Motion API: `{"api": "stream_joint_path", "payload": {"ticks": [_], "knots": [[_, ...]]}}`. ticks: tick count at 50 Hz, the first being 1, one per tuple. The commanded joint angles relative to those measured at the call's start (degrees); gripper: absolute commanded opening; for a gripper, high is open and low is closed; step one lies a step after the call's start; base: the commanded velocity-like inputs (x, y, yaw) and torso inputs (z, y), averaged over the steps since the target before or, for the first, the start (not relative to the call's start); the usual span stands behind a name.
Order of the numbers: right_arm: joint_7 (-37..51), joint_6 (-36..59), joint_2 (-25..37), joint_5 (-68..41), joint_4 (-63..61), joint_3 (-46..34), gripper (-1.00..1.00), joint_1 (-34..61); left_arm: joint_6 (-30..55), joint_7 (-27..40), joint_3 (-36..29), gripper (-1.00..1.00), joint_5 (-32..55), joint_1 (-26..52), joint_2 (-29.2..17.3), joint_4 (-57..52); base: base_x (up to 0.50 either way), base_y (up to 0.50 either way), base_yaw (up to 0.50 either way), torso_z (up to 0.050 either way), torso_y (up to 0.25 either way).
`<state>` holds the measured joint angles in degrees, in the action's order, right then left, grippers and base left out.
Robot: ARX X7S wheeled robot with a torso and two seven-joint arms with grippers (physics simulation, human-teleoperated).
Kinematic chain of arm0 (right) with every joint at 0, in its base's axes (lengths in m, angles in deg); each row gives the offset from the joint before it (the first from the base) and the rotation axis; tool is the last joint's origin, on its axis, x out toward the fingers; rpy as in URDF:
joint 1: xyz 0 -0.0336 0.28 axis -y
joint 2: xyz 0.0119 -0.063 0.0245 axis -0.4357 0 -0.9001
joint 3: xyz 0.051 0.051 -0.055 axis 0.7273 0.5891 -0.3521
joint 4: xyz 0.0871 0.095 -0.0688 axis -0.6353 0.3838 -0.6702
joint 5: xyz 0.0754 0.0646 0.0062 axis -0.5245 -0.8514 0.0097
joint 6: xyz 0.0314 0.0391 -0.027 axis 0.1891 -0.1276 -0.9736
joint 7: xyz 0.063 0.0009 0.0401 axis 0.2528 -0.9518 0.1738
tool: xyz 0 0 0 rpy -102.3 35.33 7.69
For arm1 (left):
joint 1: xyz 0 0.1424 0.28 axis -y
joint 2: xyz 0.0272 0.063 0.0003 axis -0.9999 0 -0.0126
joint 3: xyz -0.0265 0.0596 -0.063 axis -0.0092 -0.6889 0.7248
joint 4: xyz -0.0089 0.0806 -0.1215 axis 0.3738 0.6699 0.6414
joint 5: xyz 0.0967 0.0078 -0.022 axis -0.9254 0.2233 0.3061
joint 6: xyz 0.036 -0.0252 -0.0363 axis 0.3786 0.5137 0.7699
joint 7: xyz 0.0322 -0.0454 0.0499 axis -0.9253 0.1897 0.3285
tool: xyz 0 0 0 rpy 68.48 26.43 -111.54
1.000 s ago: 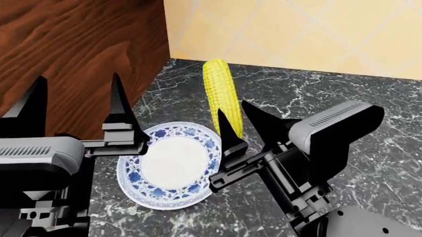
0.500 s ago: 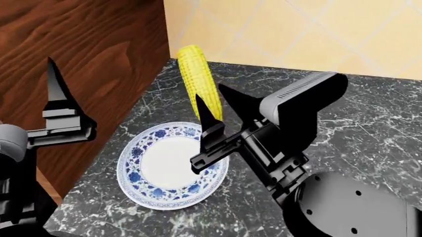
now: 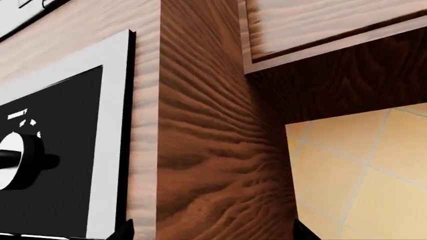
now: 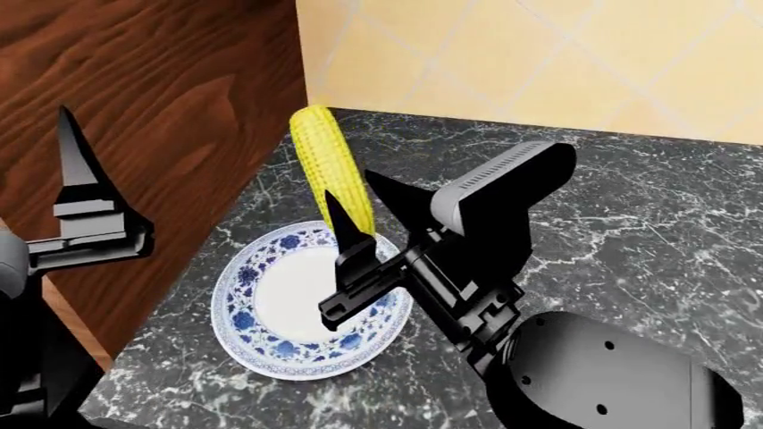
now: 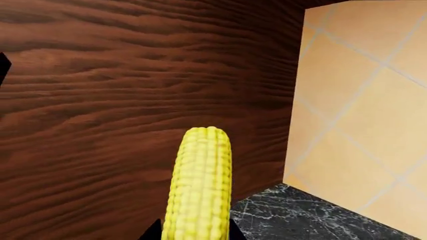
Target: Pick the corn from the oven and place it on the plate on the counter.
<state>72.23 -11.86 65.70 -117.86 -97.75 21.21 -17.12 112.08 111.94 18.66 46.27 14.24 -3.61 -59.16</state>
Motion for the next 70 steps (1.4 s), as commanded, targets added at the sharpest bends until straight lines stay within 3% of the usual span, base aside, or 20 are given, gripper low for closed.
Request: {"api": "stream_joint_path", "payload": {"ticks": [1, 70], "knots": [[-1.3, -0.3, -0.6, 2.6, 1.0, -0.2, -1.00, -0.3, -0.4, 0.1, -0.5, 1.00, -0.3, -0.2, 0.2, 0.1, 0.00, 0.00, 0.00, 0.000, 0.000], [-6.7, -3.1, -1.9, 8.2, 10.9, -7.2, -1.00, -7.0, -2.4, 0.6, -1.8, 1.00, -1.5, -1.4, 0.4, 0.8, 0.00, 0.00, 0.00, 0.000, 0.000]]}}
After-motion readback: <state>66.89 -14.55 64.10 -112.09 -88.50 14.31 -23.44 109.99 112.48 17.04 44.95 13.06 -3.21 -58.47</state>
